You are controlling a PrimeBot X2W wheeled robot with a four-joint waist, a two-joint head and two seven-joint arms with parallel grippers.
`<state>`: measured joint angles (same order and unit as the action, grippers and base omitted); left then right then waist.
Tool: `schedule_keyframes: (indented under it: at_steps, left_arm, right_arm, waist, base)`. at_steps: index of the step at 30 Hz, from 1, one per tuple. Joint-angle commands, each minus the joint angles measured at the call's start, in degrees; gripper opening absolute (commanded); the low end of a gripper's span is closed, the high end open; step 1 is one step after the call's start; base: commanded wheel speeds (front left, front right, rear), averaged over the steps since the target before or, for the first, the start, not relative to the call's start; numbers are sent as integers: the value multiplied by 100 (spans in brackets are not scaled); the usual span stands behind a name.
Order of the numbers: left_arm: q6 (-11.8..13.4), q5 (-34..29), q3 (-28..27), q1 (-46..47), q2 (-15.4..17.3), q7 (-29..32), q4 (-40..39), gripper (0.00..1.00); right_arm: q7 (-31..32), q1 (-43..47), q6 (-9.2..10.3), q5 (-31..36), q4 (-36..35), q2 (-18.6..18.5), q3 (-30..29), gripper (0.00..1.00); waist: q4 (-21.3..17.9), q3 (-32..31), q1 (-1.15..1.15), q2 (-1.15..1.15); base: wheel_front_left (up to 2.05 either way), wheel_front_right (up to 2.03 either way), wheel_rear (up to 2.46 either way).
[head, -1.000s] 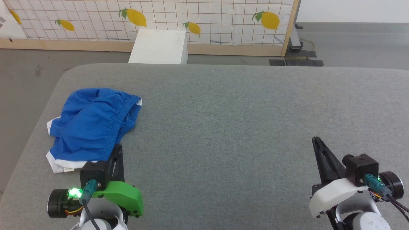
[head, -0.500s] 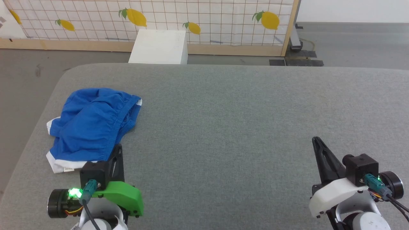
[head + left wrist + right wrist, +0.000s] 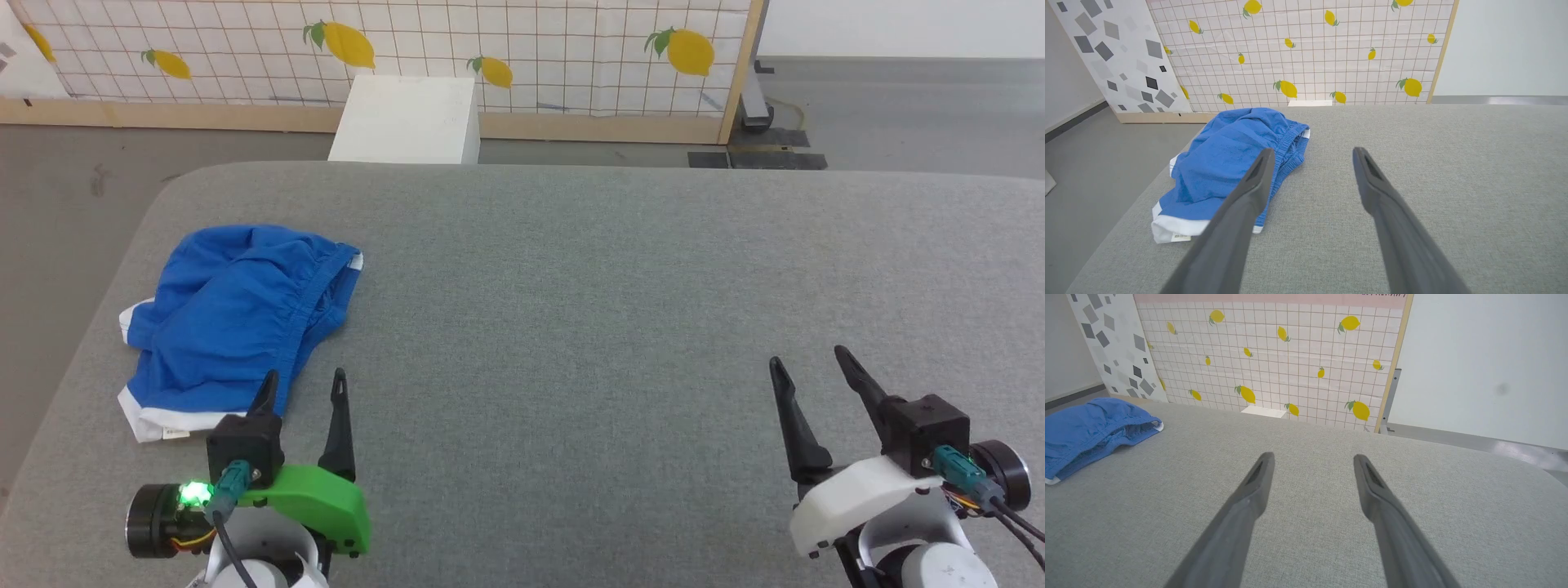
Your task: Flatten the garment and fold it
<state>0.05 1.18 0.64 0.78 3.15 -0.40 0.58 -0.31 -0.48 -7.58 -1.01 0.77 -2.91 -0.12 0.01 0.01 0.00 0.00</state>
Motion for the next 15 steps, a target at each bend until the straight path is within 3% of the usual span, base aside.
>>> schedule_keyframes:
  at_steps: [1,15]
  left_arm:
    - [-14,47,17,-4,-2,-64,35,100]
    - [-28,211,73,-7,-5,-232,163,100]
  right_arm:
    - [-67,28,1,-81,39,0,-16,100]
    - [-234,103,2,-307,175,1,-45,100]
  waist:
    - [1,0,0,0]
    - [133,-50,0,0]
  base:
    - [0,0,0]
    - [0,0,0]
